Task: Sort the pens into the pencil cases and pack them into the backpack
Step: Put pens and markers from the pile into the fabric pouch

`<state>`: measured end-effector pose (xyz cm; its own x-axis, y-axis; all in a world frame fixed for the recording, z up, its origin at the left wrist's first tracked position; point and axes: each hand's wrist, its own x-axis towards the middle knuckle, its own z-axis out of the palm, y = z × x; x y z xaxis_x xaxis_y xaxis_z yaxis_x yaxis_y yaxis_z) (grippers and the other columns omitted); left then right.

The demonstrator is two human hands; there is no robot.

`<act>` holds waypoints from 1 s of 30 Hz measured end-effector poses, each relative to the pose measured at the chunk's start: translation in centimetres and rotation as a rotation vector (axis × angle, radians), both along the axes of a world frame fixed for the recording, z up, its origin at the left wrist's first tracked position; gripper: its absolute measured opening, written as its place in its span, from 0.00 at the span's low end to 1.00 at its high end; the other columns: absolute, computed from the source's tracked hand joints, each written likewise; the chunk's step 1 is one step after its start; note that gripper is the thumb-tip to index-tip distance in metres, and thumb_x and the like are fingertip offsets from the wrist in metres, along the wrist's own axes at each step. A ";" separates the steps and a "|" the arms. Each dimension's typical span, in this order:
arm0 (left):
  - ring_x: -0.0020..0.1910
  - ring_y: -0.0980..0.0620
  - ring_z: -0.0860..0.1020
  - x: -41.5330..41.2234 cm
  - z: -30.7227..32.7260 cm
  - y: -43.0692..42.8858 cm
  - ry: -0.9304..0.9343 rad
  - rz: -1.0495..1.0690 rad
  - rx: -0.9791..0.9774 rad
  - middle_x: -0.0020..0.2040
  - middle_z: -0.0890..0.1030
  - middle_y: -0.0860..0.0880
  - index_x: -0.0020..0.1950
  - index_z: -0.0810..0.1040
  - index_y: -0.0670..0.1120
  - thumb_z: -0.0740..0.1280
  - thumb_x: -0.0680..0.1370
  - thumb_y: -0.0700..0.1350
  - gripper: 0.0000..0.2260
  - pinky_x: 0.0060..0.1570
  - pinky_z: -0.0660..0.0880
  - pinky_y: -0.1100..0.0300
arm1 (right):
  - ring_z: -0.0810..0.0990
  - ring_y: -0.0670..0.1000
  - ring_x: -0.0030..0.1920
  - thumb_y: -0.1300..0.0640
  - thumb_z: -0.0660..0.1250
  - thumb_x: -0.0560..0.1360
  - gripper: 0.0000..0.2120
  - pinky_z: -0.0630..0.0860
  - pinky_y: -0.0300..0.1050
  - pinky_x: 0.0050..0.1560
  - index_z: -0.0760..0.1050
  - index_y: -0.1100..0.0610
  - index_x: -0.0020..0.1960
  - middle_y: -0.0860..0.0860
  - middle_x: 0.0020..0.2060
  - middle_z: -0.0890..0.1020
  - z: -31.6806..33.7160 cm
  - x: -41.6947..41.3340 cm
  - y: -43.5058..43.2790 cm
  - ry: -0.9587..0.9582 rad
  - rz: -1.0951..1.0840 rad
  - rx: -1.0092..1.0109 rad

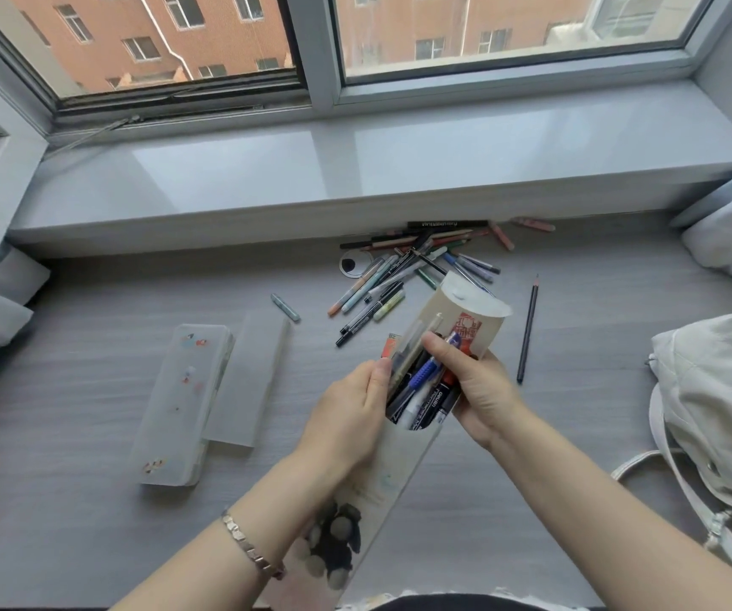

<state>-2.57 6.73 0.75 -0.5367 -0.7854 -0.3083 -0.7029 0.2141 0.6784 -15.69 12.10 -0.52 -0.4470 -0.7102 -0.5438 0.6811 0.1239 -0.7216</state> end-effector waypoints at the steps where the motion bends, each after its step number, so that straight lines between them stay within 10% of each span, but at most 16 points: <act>1: 0.49 0.45 0.76 0.0 0.1 0.0 -0.004 -0.026 0.009 0.45 0.80 0.47 0.45 0.72 0.47 0.49 0.81 0.55 0.17 0.49 0.70 0.54 | 0.82 0.53 0.42 0.62 0.72 0.65 0.14 0.81 0.46 0.47 0.76 0.60 0.50 0.56 0.42 0.83 -0.1 0.1 0.0 0.002 -0.025 0.028; 4: 0.55 0.49 0.75 0.2 0.7 0.2 -0.055 -0.141 0.063 0.50 0.76 0.52 0.60 0.67 0.54 0.55 0.78 0.59 0.15 0.52 0.70 0.56 | 0.81 0.54 0.44 0.60 0.73 0.66 0.10 0.79 0.49 0.49 0.76 0.59 0.46 0.56 0.42 0.83 -0.4 -0.1 -0.1 0.038 -0.098 0.132; 10: 0.68 0.49 0.66 2.0 -0.3 2.2 -0.416 -0.237 -0.076 0.70 0.62 0.51 0.76 0.39 0.48 0.70 0.61 0.67 0.56 0.63 0.67 0.53 | 0.80 0.51 0.41 0.56 0.76 0.65 0.12 0.77 0.49 0.48 0.73 0.55 0.41 0.52 0.40 0.81 -0.4 -1.3 0.1 0.037 -0.322 0.289; 18: 0.60 0.49 0.63 3.7 -2.0 1.6 -0.421 0.027 -0.051 0.58 0.65 0.58 0.67 0.55 0.62 0.70 0.62 0.59 0.38 0.63 0.61 0.36 | 0.82 0.49 0.40 0.54 0.77 0.63 0.13 0.78 0.47 0.46 0.74 0.54 0.40 0.49 0.39 0.82 0.6 -1.6 0.5 0.015 -0.476 0.275; 26: 0.59 0.50 0.61 2.4 -0.9 1.7 -0.294 0.051 -0.229 0.59 0.65 0.60 0.65 0.58 0.64 0.71 0.62 0.57 0.35 0.50 0.66 0.55 | 0.81 0.51 0.50 0.51 0.75 0.60 0.15 0.75 0.51 0.60 0.75 0.52 0.43 0.52 0.48 0.83 0.1 1.4 1.1 0.015 -0.385 0.175; 30: 0.60 0.49 0.63 2.8 -1.5 1.0 -0.261 0.120 -0.200 0.59 0.67 0.58 0.67 0.58 0.63 0.72 0.62 0.57 0.37 0.51 0.67 0.55 | 0.80 0.48 0.52 0.51 0.76 0.60 0.17 0.74 0.47 0.59 0.77 0.53 0.46 0.49 0.46 0.83 0.8 1.4 1.7 0.164 0.007 0.132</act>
<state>0.22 7.69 -0.77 -0.3600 -0.8970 -0.2565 -0.8753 0.2296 0.4256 -14.33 13.78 0.31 -0.5322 -0.6408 -0.5532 0.5549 0.2294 -0.7996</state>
